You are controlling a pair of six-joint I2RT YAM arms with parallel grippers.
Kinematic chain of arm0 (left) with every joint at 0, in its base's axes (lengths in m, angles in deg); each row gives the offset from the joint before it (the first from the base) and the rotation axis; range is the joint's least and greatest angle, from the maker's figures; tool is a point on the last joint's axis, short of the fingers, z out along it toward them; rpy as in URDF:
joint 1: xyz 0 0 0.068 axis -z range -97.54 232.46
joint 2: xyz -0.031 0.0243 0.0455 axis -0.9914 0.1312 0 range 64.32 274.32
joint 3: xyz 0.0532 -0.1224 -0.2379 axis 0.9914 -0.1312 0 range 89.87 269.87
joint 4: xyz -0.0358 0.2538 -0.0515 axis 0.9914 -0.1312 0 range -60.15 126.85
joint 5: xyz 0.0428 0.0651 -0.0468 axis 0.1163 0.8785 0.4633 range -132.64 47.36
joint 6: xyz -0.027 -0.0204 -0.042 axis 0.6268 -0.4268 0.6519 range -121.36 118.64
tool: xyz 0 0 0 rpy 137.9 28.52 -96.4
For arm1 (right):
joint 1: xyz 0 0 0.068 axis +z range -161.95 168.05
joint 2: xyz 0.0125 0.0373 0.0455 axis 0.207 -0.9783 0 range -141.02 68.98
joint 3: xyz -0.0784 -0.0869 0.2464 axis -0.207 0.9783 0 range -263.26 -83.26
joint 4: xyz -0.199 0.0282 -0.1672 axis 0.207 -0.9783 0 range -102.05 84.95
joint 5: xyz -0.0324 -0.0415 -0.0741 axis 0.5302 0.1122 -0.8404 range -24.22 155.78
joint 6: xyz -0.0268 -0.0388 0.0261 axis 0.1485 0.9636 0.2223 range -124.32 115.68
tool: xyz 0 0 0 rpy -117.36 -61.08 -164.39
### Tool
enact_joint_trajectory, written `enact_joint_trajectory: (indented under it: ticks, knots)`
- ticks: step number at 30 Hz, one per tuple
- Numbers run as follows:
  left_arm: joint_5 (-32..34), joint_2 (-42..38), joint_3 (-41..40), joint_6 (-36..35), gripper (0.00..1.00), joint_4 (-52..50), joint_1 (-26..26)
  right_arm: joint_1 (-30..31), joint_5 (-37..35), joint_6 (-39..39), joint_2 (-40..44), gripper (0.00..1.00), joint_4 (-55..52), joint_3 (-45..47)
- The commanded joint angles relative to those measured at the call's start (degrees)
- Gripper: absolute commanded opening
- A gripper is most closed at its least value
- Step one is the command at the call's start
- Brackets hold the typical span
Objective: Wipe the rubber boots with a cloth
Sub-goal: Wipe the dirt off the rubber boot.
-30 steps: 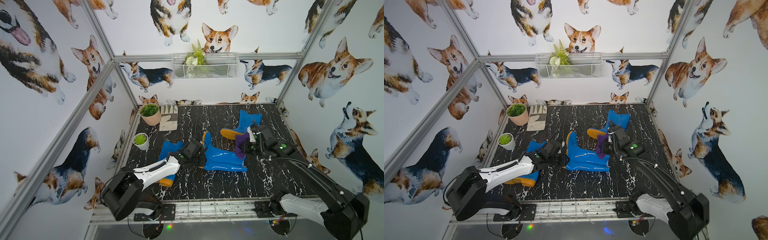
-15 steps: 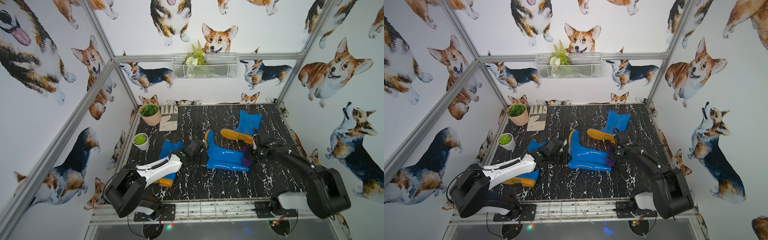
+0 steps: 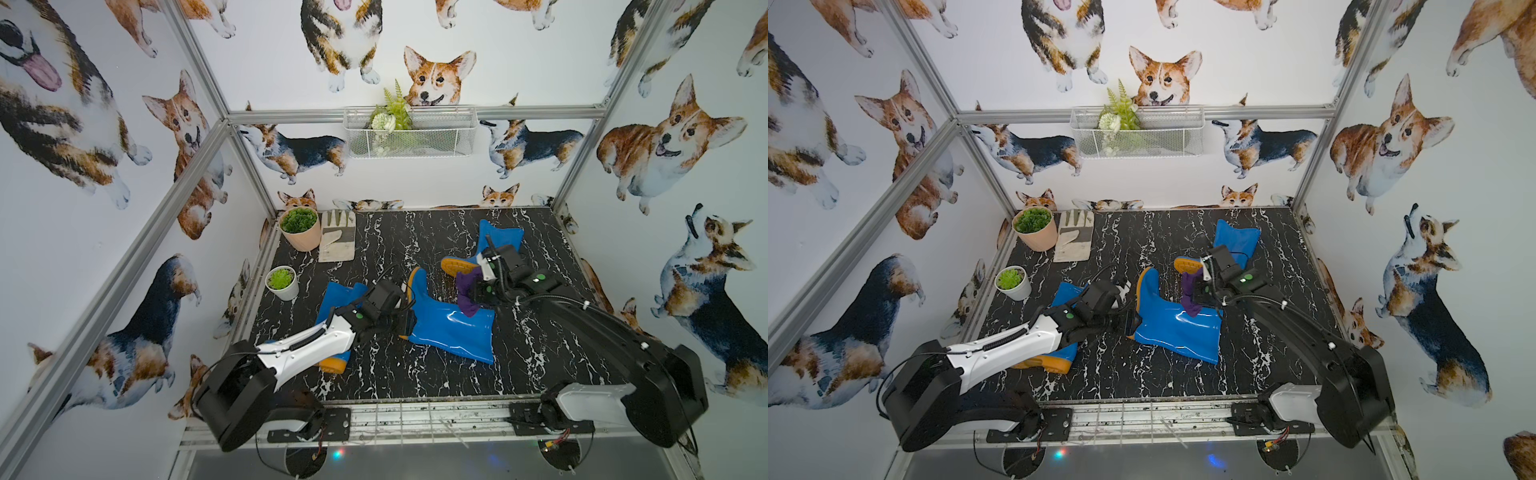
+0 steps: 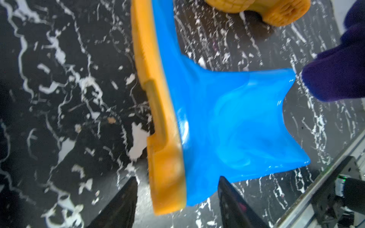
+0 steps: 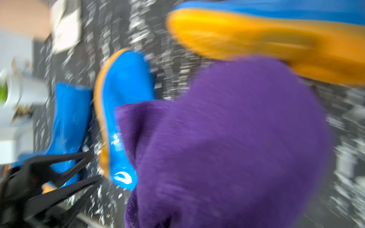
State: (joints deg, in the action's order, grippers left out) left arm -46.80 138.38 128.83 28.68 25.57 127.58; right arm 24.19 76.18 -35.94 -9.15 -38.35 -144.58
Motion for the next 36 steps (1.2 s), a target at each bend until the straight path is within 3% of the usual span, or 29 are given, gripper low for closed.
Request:
enact_joint_trajectory:
  ticks: [1,4,7,11,16,18,24,27,36]
  knots:
    - [2.6,-3.7,-7.0,2.4,0.64,7.2,1.3,5.3,9.4,13.9,-8.3,0.0,1.3,-6.4]
    - [8.9,-3.3,-9.5,2.5,0.63,11.3,5.7,5.8,16.6,21.3,-15.9,0.0,-3.0,-12.2]
    - [13.1,-1.3,-10.4,2.0,0.63,15.3,7.7,7.4,18.5,26.2,-22.6,0.0,-8.3,-18.9]
    - [12.3,-0.1,-14.3,-0.2,0.63,27.5,8.0,9.6,22.9,29.2,-29.8,0.0,-11.6,-24.3]
    - [11.8,4.3,-12.5,-3.3,0.6,28.5,8.0,11.0,19.3,33.5,-37.7,0.0,-19.3,-30.1]
    - [11.5,6.3,-11.5,-3.5,0.55,27.9,8.0,11.0,17.0,34.1,-39.5,0.0,-20.8,-31.4]
    - [11.7,8.5,-11.8,-2.3,0.14,27.8,8.0,10.4,13.4,34.2,-40.4,0.0,-21.4,-33.0]
    - [11.8,7.5,-11.8,-3.1,0.0,26.1,8.0,8.6,9.8,34.6,-40.3,0.0,-22.9,-34.3]
    - [12.2,1.5,-14.9,-3.9,0.0,21.4,8.1,-2.9,3.9,33.6,-37.2,0.0,-22.8,-36.7]
